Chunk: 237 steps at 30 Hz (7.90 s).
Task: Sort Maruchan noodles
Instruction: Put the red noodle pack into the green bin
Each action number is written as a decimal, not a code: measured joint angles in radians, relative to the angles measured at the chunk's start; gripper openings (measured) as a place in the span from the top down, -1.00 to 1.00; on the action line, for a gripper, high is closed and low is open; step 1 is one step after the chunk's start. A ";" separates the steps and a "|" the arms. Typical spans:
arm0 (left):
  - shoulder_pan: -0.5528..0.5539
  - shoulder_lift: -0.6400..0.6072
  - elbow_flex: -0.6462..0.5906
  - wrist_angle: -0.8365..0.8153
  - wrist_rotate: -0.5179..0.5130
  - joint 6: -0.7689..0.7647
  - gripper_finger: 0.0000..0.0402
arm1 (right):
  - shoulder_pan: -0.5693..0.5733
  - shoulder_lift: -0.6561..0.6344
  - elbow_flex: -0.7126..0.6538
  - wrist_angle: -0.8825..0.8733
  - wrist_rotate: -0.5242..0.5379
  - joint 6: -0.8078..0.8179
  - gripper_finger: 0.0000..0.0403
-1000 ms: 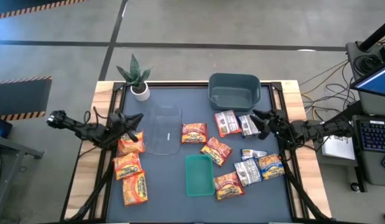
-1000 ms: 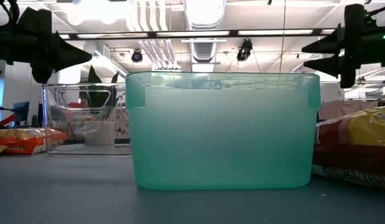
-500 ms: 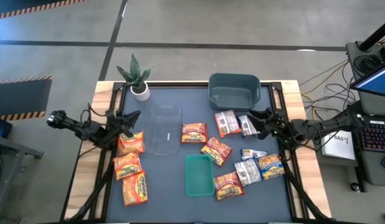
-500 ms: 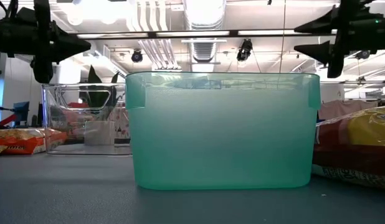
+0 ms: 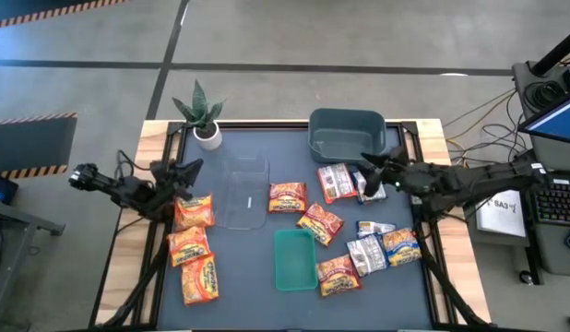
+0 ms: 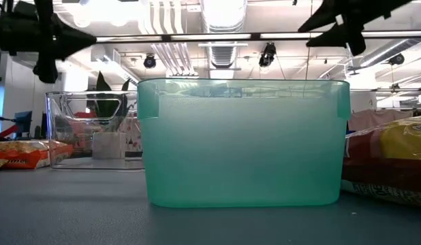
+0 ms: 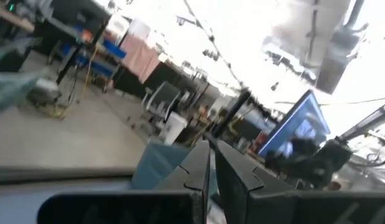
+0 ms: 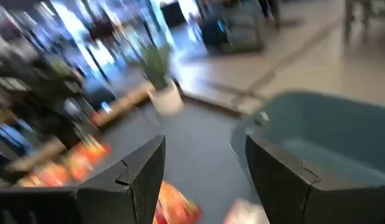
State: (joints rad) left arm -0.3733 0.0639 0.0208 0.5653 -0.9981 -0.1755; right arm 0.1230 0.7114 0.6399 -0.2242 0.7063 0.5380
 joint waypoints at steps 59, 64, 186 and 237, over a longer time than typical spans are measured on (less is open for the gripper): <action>0.000 0.128 0.106 0.337 0.540 0.526 0.96 | 0.095 0.941 0.709 -1.001 -0.480 0.261 -0.04; 0.000 0.385 0.237 0.316 0.550 0.475 0.96 | 0.095 0.753 0.546 -0.736 -0.442 0.216 -0.04; 0.035 1.278 0.867 -0.513 0.352 0.160 0.96 | -0.019 0.462 -0.093 0.191 -0.544 0.079 0.96; 0.070 1.279 0.838 -0.416 0.354 0.163 0.84 | 0.089 0.453 0.036 0.212 -0.353 -0.086 0.96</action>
State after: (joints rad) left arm -0.3031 1.3426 0.8593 0.1493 -0.6445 -0.0128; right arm 0.2115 1.1641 0.6761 -0.0117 0.3530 0.4518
